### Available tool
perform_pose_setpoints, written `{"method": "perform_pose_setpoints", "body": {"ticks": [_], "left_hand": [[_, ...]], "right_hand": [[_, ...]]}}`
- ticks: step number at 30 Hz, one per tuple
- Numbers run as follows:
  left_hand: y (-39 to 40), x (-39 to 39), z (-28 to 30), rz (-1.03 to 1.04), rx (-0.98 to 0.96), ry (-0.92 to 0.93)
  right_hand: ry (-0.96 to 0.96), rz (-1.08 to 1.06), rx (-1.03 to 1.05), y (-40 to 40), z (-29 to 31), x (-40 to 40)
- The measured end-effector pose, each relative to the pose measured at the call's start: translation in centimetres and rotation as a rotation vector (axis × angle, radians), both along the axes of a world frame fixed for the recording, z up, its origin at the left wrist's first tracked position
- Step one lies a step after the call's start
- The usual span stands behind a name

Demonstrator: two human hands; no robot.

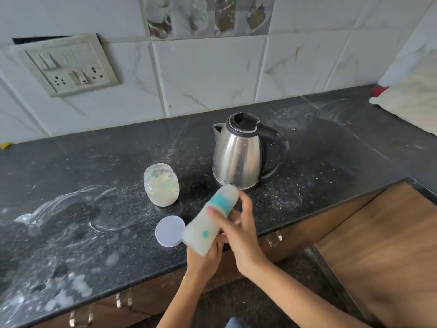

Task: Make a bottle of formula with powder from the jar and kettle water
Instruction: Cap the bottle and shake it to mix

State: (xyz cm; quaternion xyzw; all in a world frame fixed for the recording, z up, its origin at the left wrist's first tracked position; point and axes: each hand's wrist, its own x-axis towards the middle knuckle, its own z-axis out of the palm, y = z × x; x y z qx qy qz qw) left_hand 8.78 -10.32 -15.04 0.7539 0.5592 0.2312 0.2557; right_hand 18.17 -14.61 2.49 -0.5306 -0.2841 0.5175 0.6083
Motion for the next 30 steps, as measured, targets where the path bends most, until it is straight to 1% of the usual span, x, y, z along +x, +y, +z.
{"method": "perform_pose_setpoints", "body": {"ticks": [1,2,3,4,5,6,7,8,9,10,11,12,13,14,15,16,17,18,19,20,21,22,23,24,25,26,27,28,29,30], "left_hand": [[0.1,0.5,-0.9,0.027,-0.079,-0.086],[0.0,0.3,-1.3,0.024,-0.096,-0.115],[0.2,0.0,-1.1,-0.014,0.007,0.01],[0.1,0.2,0.1,-0.034,0.11,0.122],[0.3,0.3,1.4,-0.069,0.164,0.177],[0.1,0.2,2.2,-0.061,0.187,0.195],[-0.5,0.7,3.0,-0.046,0.21,0.188],[-1.0,1.3,4.0,-0.022,0.217,0.146],[-1.7,2.2,4.8,-0.047,0.147,0.091],[-2.9,2.8,6.0,-0.024,0.062,-0.054],[-3.5,2.6,5.7,-0.057,0.095,0.035],[-3.4,3.2,6.5,0.026,0.034,0.02],[-2.8,3.2,6.6,0.05,0.078,-0.018],[-1.9,2.1,5.5,-0.026,0.068,-0.056],[-1.1,1.1,4.4,-0.004,0.075,0.038],[-0.5,0.3,3.2,0.021,0.131,0.225],[-0.2,-0.2,2.8,0.033,0.22,0.331],[-0.4,-0.1,3.1,0.021,0.28,0.31],[-0.8,0.2,4.1,-0.005,0.304,0.271],[-1.1,0.6,4.5,-0.052,0.273,0.199],[-1.4,1.1,4.7,-0.066,0.172,0.081],[-1.6,1.2,4.9,-0.122,0.168,0.117],[-1.5,0.8,5.0,-0.137,0.154,0.108],[-1.2,0.6,4.5,-0.08,0.135,0.037],[-1.0,0.6,4.2,-0.058,0.19,0.083],[-0.7,0.6,4.2,-0.079,0.213,0.153],[-0.2,0.6,3.6,-0.069,0.298,0.266],[-0.1,0.6,3.7,-0.072,0.283,0.273],[-0.3,0.7,3.8,-0.048,0.274,0.242],[-0.5,0.5,3.0,-0.056,0.202,0.174]], "right_hand": [[-0.009,0.065,-0.025,-0.6,0.0,-0.2],[0.007,0.078,-0.019,-0.5,0.2,0.3],[0.042,0.036,0.002,0.1,0.5,1.2],[0.087,-0.058,0.016,1.0,1.0,2.1],[0.135,-0.164,0.021,1.9,1.5,3.0],[0.167,-0.236,0.027,2.5,1.6,3.3],[0.174,-0.248,0.032,2.7,1.4,2.8],[0.144,-0.196,0.018,2.1,0.7,1.6],[0.097,-0.095,-0.001,1.0,0.2,0.1],[0.048,0.011,-0.025,0.0,0.0,-1.2],[0.016,0.086,-0.036,-0.8,0.1,-1.9],[0.013,0.109,-0.018,-0.9,0.3,-1.6],[0.037,0.082,0.013,-0.4,0.6,-0.7],[0.082,0.008,0.036,0.4,1.2,0.6],[0.132,-0.1,0.046,1.4,2.1,2.0],[0.161,-0.204,0.045,2.3,2.7,3.0],[0.168,-0.264,0.053,2.7,2.8,3.4],[0.146,-0.258,0.059,2.6,2.5,2.8],[0.107,-0.187,0.053,2.0,1.7,1.6],[0.061,-0.085,0.039,1.0,1.1,0.2],[0.013,0.003,0.01,0.1,0.9,-0.9],[-0.026,0.064,-0.01,-0.5,0.7,-1.3],[-0.032,0.076,-0.007,-0.5,0.8,-1.0],[-0.004,0.038,0.014,-0.1,1.1,-0.2],[0.044,-0.045,0.035,0.6,1.6,1.1],[0.08,-0.151,0.051,1.4,2.2,2.3],[0.085,-0.247,0.058,2.0,2.6,3.3],[0.066,-0.292,0.069,2.2,2.7,3.7],[0.029,-0.272,0.061,2.0,2.3,3.5],[0.005,-0.196,0.034,1.5,1.8,2.8]]}}
